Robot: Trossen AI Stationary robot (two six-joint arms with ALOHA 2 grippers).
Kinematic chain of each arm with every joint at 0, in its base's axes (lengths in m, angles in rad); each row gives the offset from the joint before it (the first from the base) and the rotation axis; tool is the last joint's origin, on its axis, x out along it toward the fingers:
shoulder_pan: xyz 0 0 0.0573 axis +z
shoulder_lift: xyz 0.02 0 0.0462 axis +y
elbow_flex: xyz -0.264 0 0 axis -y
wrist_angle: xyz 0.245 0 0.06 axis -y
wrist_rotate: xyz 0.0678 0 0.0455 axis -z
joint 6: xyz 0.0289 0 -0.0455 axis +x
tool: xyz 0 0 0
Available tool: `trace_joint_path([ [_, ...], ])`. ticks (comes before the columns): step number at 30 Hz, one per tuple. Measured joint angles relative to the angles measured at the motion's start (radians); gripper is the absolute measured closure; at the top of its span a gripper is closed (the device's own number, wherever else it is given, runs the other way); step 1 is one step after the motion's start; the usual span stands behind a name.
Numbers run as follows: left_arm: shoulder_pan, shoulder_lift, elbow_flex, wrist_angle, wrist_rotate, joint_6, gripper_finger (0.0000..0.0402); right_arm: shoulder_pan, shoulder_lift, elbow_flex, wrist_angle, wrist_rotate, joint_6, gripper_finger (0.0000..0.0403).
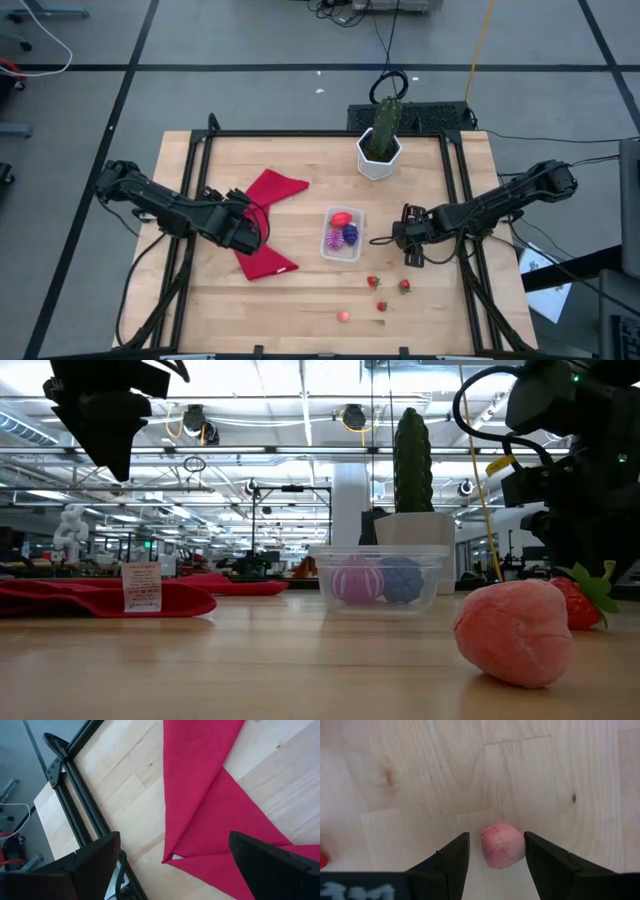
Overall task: Pick and placing Produce into tupperware
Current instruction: Put the top pink peach into the transparent bin
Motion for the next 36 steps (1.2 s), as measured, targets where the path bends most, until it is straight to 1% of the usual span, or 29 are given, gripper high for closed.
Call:
trace_joint_path([
  [9, 0.0, 0.0, 0.0, 0.0, 0.0, 0.0, 0.0023, 0.0, 0.0, 0.0, -0.001, 0.0, -0.002, 0.0275],
  [14, 0.0, 0.0, 0.0, 0.0, 0.0, 0.0, 0.0023, 0.0, 0.0, 0.0, -0.008, 0.0, -0.003, 0.0293],
  [25, 0.0, 0.0, 0.0, 0.0, 0.0, 0.0, 0.0023, 0.0, -0.002, 0.01, -0.015, 0.0, -0.003, 0.0297],
  [32, 0.0, 0.0, 0.0, 0.0, 0.0, 0.0, 0.0023, 0.0, -0.002, 0.112, -0.032, 0.0, -0.055, 0.0298],
  [36, 0.0, 0.0, 0.0, 0.0, 0.0, 0.0, 0.0023, -0.003, -0.002, 0.178, 0.027, 0.0, -0.141, 0.0298],
])
